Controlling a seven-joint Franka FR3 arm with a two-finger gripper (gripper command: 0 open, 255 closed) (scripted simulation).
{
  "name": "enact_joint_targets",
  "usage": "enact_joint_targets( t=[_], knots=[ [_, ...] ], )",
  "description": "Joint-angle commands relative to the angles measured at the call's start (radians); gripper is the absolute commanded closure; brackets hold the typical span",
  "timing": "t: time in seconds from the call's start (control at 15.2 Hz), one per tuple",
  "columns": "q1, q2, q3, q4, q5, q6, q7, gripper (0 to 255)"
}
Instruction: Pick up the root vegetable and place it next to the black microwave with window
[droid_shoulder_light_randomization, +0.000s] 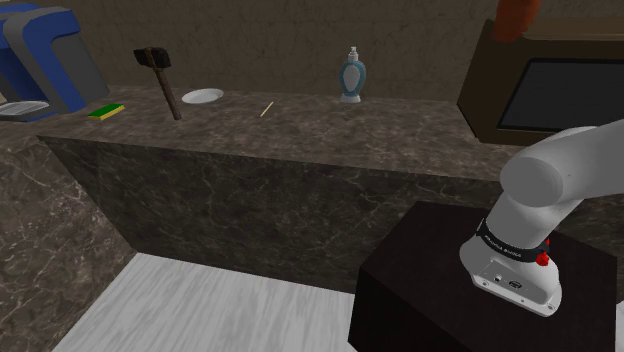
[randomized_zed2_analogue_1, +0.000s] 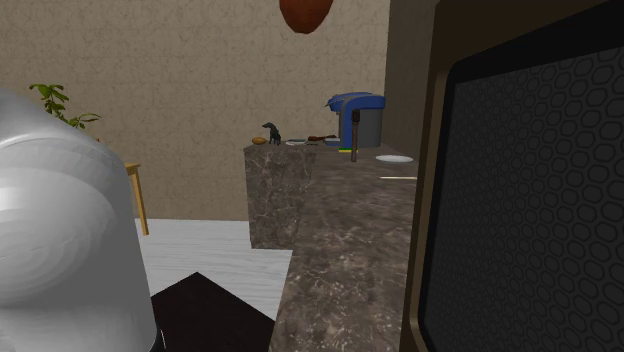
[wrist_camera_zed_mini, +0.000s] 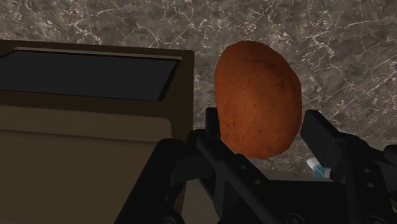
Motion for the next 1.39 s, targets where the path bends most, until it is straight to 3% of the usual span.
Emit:
enact_joint_targets(
  t=[0.0, 0.66, 1.32],
  knots=[
    [-0.004, -0.035, -0.032, -0.013, -0.027, -0.015, -0.041, 255],
    [-0.016, -0.154, -0.21, -0.007, -0.198, -0.079, -0.267, 255],
    [-0.002, -0.192, -0.401, 0.103, -0.389, -0.121, -0.515, 255]
  ],
)
